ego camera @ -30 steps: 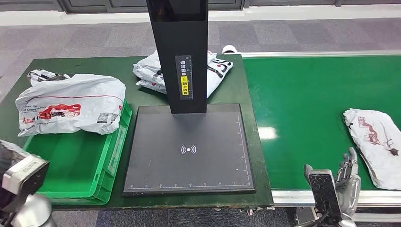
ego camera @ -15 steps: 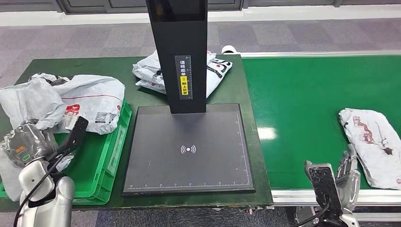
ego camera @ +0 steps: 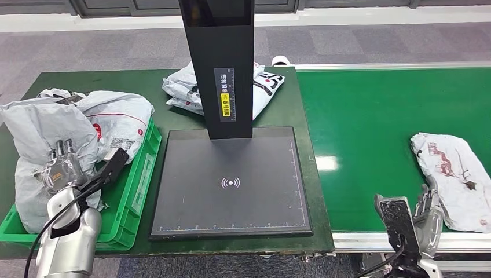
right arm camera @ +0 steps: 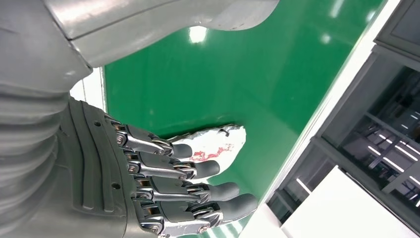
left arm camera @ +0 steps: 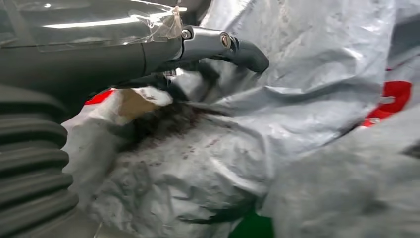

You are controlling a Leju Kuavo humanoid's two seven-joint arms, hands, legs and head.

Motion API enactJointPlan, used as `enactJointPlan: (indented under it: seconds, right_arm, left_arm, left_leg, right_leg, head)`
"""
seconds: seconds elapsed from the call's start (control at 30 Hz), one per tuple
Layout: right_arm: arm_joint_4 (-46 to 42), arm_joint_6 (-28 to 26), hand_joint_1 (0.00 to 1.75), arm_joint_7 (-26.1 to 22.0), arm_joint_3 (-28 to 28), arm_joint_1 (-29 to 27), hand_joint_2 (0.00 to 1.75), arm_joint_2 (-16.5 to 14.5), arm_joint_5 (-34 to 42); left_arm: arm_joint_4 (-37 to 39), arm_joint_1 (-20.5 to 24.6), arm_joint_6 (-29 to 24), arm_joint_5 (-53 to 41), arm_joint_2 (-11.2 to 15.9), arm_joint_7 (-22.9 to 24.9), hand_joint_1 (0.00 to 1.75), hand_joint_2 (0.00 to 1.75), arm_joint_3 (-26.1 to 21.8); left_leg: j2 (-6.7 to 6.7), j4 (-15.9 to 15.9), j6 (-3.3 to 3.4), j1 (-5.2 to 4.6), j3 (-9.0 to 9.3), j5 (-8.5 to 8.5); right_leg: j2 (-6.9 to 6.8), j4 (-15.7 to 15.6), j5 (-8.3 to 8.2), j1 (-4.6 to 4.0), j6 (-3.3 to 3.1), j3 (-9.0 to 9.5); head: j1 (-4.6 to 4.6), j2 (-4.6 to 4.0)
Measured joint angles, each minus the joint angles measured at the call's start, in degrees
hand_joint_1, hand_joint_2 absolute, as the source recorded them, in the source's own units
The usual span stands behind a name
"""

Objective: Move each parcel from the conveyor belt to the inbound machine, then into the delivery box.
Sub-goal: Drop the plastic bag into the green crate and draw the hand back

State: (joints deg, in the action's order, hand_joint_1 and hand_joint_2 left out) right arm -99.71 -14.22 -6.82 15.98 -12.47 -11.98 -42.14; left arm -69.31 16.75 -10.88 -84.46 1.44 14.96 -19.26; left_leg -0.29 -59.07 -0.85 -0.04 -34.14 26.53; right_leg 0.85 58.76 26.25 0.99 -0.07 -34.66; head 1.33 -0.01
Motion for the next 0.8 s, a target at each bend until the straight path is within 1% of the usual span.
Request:
enactJointPlan:
  seconds: [0.1, 0.23, 0.3, 0.43, 0.53, 0.6, 0.7, 0.8]
  right_arm:
    - [0.00, 0.07, 0.00, -0.01, 0.41, -0.01, 1.75, -0.02, 0.06]
    - [-0.02, 0.05, 0.00, -0.12, 0.87, -0.08, 1.75, -0.05, 0.32]
    - [-0.06, 0.01, 0.00, -0.35, 1.01, -0.26, 1.75, -0.13, 0.49]
    - [-0.23, -0.14, 0.00, -1.00, 1.80, -0.58, 1.75, -0.36, 0.95]
    - [-0.31, -0.19, 0.00, -1.43, 2.38, -0.81, 1.75, -0.41, 1.52]
    - [-0.32, -0.16, 0.00, -1.85, 2.75, -1.10, 1.75, -0.43, 1.85]
    - [-0.33, -0.04, 0.00, -2.32, 3.11, -1.46, 1.75, -0.44, 2.15]
    - [-0.33, 0.02, 0.00, -2.75, 3.72, -1.70, 1.75, -0.44, 2.19]
  left_arm:
    - [0.96, 0.63, 0.00, 1.47, 0.00, -1.02, 0.00, 0.00, 0.02]
    - [1.78, 1.45, 0.35, 7.97, -0.08, -5.61, 0.00, 0.00, 0.05]
    - [1.79, 1.84, 1.49, 14.80, -0.19, -9.44, 0.00, 0.00, 0.18]
    - [0.31, 2.19, 6.49, 34.35, -0.42, -18.82, 0.00, 0.00, 0.87]
    - [-2.84, 2.02, 8.86, 47.64, -0.50, -23.98, 0.00, 0.00, 1.72]
    - [-5.93, 1.54, 9.10, 53.75, -0.55, -26.43, 0.00, 0.00, 2.53]
    - [-11.14, -0.08, 9.55, 59.88, -0.82, -29.59, 0.00, 0.00, 3.79]
    - [-16.88, -1.86, 10.15, 63.26, -1.43, -31.63, 0.00, 0.00, 5.38]
  left_leg:
    - [0.00, 0.00, 0.00, 0.00, 0.00, 0.00]
    - [0.00, 0.00, 0.00, 0.00, 0.00, 0.00]
    - [-0.01, 0.00, 0.00, 0.00, 0.00, 0.00]
    - [-0.02, 0.00, 0.00, 0.00, -0.02, 0.00]
    - [0.00, 0.00, 0.00, 0.00, -0.02, 0.00]
    - [-0.01, 0.00, 0.00, 0.00, -0.02, 0.00]
    - [0.00, 0.00, 0.00, 0.00, -0.03, 0.02]
    - [-0.02, 0.00, 0.00, 0.00, -0.05, 0.05]
  right_leg:
    - [0.00, 0.00, 0.00, 0.00, 0.00, 0.00]
    - [0.01, 0.00, 0.00, 0.00, 0.00, -0.01]
    - [0.01, 0.00, 0.00, 0.01, 0.00, -0.01]
    - [0.00, 0.00, 0.00, 0.01, 0.00, 0.00]
    - [0.01, 0.00, 0.00, 0.01, 0.01, -0.01]
    - [0.00, 0.00, 0.00, 0.00, 0.01, 0.00]
    - [0.01, 0.00, 0.01, 0.00, 0.01, -0.02]
    - [-0.01, 0.00, 0.05, 0.01, 0.05, -0.01]
  head:
    - [0.00, 0.01]
    - [0.00, 0.00]
    - [0.00, 0.01]
    - [0.00, 0.01]
    - [-0.01, 0.00]
    - [-0.01, 0.00]
    - [0.00, -0.01]
    - [-0.01, -0.01]
